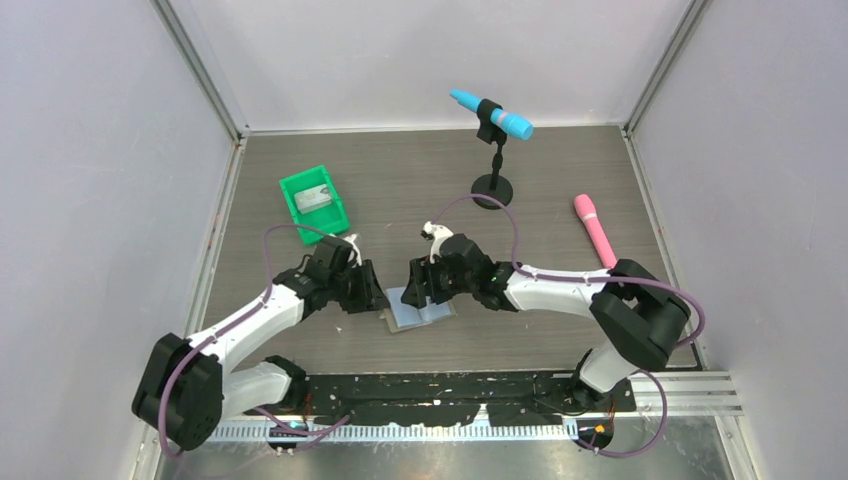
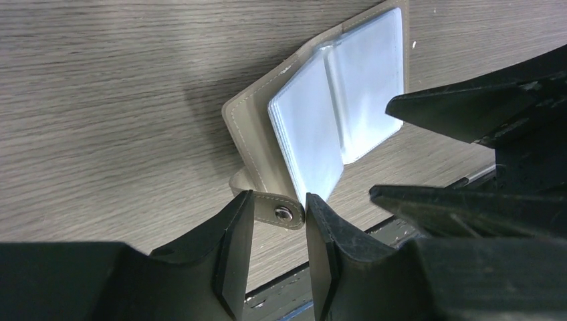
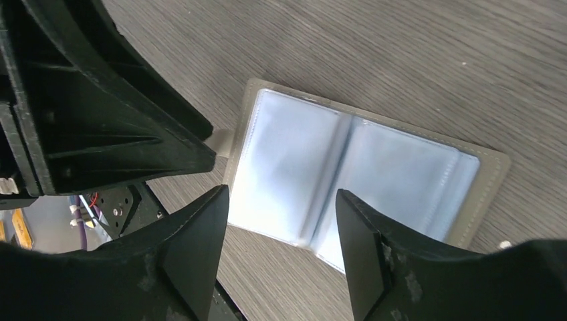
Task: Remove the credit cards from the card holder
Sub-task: Remove the credit card from the card holder.
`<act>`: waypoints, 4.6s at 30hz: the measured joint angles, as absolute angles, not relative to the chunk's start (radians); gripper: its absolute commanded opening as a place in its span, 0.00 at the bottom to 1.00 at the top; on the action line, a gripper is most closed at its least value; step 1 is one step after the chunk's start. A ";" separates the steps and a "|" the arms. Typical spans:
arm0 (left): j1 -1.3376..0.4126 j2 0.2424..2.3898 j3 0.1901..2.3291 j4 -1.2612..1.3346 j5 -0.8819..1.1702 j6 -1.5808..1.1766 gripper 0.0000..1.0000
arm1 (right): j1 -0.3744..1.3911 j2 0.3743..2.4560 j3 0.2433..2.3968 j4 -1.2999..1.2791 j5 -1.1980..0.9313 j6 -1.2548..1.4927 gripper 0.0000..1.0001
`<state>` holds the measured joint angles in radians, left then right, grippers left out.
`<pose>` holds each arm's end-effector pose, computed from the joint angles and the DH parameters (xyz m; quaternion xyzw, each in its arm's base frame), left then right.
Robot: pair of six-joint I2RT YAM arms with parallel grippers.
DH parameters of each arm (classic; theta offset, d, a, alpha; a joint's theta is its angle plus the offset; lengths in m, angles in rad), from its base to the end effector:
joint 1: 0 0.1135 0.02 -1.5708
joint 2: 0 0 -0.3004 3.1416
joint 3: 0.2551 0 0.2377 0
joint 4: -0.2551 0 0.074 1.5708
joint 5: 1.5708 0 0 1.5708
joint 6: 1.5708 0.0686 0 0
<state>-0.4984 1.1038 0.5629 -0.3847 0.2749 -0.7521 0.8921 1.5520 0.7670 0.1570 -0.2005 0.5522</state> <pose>0.1642 -0.1105 0.2028 -0.0758 0.9374 -0.2892 0.1786 0.1989 0.2684 0.2107 -0.1947 0.8660 0.3656 0.2801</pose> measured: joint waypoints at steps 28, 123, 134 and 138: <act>-0.498 1.097 0.538 -0.274 0.332 -0.755 0.00 | 1.003 1.657 0.877 -0.019 0.091 0.476 0.51; -0.498 1.044 0.511 -0.334 0.279 -0.724 0.00 | 1.064 1.561 0.873 -0.142 0.232 0.488 0.57; -0.498 1.044 0.511 -0.352 0.258 -0.719 0.00 | 1.050 1.548 0.867 -0.143 0.229 0.476 0.56; -0.498 1.046 0.512 -0.360 0.248 -0.714 0.00 | 1.037 1.524 0.855 -0.140 0.224 0.473 0.54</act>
<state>-0.4984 1.0458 0.5117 -0.3603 0.2478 -0.7139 1.0370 1.5238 0.8547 -0.1402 0.2237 0.4728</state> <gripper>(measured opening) 0.020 0.560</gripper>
